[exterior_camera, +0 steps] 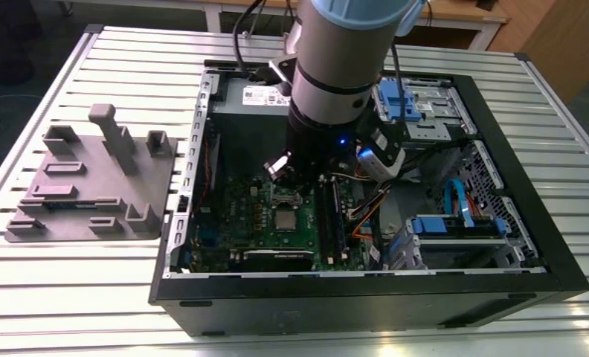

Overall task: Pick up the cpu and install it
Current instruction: 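Close the cpu cover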

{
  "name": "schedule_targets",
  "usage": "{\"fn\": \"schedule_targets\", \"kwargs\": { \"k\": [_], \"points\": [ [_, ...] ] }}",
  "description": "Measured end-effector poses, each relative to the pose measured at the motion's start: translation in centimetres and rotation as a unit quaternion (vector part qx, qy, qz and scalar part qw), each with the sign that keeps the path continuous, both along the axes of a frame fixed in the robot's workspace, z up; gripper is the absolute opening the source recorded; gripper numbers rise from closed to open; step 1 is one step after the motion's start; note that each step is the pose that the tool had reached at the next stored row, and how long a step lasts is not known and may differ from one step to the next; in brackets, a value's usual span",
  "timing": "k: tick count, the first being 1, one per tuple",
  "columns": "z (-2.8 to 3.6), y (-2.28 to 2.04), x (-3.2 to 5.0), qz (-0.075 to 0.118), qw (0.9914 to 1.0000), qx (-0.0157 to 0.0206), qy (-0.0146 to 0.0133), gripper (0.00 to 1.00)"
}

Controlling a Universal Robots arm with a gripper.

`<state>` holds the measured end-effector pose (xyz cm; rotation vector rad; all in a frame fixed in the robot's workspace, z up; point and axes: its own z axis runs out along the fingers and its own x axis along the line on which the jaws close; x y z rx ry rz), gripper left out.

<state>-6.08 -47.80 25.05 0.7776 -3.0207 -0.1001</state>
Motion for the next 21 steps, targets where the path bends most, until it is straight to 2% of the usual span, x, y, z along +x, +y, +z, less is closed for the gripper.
{"fn": "schedule_targets", "kwargs": {
  "k": [1,3,5,7,10,11,15,16,18,21],
  "points": [
    [-0.09,0.01,0.00,0.004,0.99999,0.0016,-0.0001,0.11],
    [-0.18,0.00,-0.01,0.020,0.99979,0.0015,-0.0001,0.11],
    [-0.28,0.00,0.00,0.039,0.99923,0.0015,-0.0001,0.11],
    [-0.37,0.00,0.00,0.057,0.99837,0.0015,-0.0003,0.11],
    [-0.45,0.00,0.00,0.082,0.99662,0.0015,-0.0015,0.11],
    [-0.47,-0.01,0.00,0.085,0.99633,0.0060,-0.0023,0.11],
    [-0.47,0.00,0.00,0.087,0.99530,0.0418,-0.0055,0.11],
    [-0.50,0.00,0.00,0.089,0.99486,0.0473,-0.0057,0.11],
    [-0.65,0.00,0.00,0.107,0.99313,0.0479,-0.0050,0.11],
    [-0.87,0.00,0.00,0.133,0.98989,0.0479,-0.0037,0.11]
  ]
}}
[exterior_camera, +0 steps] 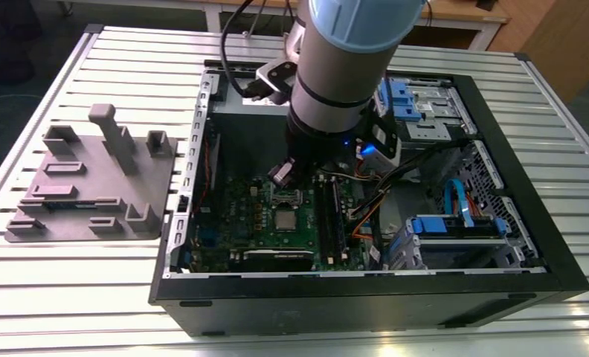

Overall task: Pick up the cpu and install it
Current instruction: 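Close the cpu cover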

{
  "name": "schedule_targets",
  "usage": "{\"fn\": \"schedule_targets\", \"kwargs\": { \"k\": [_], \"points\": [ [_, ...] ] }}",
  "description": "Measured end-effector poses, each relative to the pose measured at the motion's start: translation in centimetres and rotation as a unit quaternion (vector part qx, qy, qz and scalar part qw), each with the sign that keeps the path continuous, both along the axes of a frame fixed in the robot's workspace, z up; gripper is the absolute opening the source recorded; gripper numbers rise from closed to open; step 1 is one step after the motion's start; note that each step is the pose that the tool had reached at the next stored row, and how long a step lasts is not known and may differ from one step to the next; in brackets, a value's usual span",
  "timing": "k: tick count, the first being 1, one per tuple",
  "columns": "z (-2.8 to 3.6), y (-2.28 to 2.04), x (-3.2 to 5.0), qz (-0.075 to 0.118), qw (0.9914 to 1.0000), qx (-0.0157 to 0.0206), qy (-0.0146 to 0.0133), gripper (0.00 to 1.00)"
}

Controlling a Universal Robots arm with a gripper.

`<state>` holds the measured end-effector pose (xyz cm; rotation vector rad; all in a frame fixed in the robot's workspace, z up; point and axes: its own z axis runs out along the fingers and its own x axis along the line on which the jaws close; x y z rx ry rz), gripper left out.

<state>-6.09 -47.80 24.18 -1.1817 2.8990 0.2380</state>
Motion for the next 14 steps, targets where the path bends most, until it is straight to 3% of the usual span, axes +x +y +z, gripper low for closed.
{"fn": "schedule_targets", "kwargs": {
  "k": [4,9,10,13,14],
  "points": [
    [-0.24,0.00,0.00,0.037,0.99932,0.0000,-0.0001,0.11],
    [-0.36,-0.01,0.01,0.078,0.99696,0.0008,-0.0007,0.11],
    [-0.37,-0.01,0.08,0.080,0.99677,0.0056,-0.0011,0.11],
    [-0.39,0.00,0.49,0.081,0.99628,0.0296,-0.0031,0.11],
    [-0.40,0.00,0.62,0.081,0.99614,0.0340,-0.0034,0.11]
  ]
}}
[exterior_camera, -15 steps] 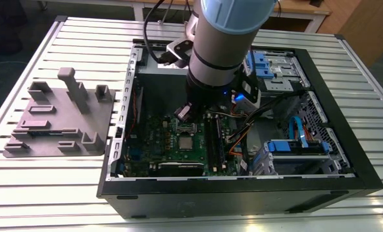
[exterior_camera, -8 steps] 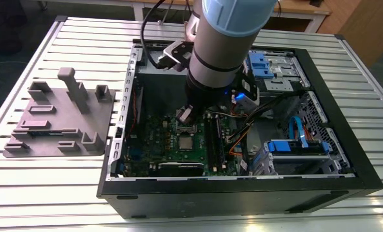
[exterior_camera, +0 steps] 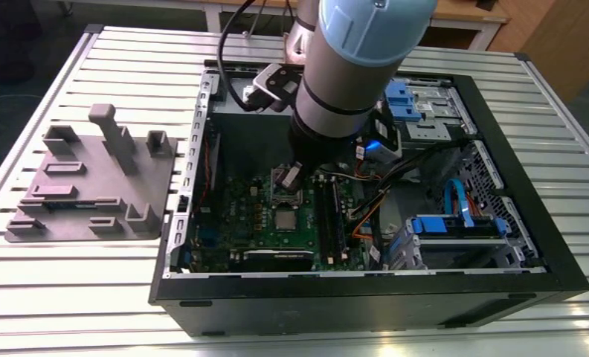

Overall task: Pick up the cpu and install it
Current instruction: 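Close the cpu cover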

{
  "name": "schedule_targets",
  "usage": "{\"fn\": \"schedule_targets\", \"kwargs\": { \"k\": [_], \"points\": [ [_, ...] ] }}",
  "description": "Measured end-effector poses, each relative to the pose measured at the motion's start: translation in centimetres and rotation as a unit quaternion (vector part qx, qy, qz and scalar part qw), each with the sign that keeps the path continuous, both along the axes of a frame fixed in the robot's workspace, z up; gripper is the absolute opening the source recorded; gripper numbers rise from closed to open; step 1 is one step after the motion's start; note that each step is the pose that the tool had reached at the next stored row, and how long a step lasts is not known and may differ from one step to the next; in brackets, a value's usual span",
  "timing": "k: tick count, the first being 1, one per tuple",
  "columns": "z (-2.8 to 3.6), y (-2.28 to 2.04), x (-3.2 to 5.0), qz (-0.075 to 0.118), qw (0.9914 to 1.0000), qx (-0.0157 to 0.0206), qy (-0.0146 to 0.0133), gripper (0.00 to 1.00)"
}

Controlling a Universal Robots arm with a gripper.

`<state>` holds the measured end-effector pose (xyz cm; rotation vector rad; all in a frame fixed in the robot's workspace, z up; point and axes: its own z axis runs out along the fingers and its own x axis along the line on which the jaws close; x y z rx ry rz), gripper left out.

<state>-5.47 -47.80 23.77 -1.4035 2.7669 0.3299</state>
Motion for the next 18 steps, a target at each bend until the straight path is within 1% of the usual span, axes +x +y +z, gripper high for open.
{"fn": "schedule_targets", "kwargs": {
  "k": [1,5,11,13,15,18],
  "points": [
    [-0.03,0.03,0.13,0.000,1.00000,0.0021,-0.0001,0.11],
    [-0.30,0.33,0.78,0.002,1.00000,0.0022,0.0000,0.11],
    [-0.83,1.33,1.36,0.003,0.99999,0.0022,0.0000,0.11],
    [-1.02,1.41,1.46,0.003,0.99999,0.0029,-0.0001,0.11],
    [-1.13,1.41,1.46,0.015,0.99987,0.0035,-0.0002,0.11],
    [-1.28,1.41,1.45,0.040,0.99919,0.0035,-0.0006,0.11]
  ]
}}
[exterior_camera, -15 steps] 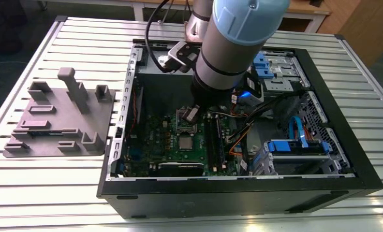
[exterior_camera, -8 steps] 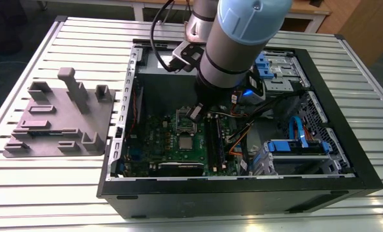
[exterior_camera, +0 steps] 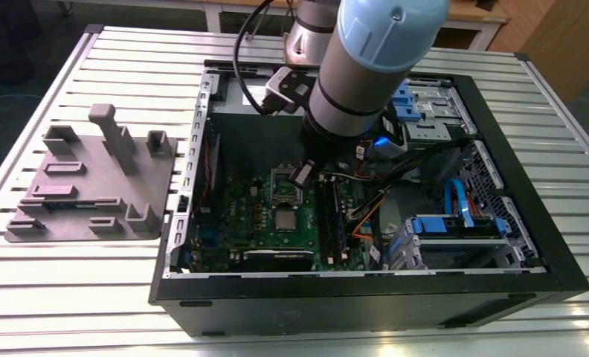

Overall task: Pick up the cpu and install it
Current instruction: 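Close the cpu cover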

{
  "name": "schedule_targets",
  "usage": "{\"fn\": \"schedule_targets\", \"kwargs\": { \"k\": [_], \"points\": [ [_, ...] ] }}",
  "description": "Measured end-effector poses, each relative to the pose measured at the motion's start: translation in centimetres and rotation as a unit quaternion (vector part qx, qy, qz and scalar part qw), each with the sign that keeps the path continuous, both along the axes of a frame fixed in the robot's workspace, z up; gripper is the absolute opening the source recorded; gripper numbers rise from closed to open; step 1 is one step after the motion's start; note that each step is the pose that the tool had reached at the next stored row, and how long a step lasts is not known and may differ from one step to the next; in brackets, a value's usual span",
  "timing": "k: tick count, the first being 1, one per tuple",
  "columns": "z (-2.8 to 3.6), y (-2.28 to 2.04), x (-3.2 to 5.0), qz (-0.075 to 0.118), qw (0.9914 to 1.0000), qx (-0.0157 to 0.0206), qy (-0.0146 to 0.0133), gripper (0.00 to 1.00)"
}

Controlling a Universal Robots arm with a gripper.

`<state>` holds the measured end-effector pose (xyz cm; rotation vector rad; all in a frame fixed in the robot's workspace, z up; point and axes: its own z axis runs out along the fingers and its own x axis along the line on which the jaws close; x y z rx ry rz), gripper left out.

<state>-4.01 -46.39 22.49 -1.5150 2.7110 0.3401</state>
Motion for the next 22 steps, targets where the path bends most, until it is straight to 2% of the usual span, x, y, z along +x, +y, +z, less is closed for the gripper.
{"fn": "schedule_targets", "kwargs": {
  "k": [2,3,7,8,9,15,22],
  "points": [
    [-0.02,-0.01,0.05,0.008,0.99997,0.0003,-0.0005,0.11],
    [-0.04,-0.01,0.11,0.008,0.99996,0.0034,-0.0006,0.11],
    [-0.15,0.00,0.58,0.008,0.99968,0.0240,-0.0008,0.11],
    [-0.20,0.00,0.64,0.008,0.99957,0.0282,-0.0008,0.11],
    [-0.27,0.02,0.72,0.008,0.99951,0.0304,-0.0009,0.11],
    [-0.81,0.26,1.12,0.008,0.99943,0.0326,-0.0009,0.11],
    [-1.32,0.91,1.26,0.008,0.99937,0.0344,-0.0009,0.11]
  ]
}}
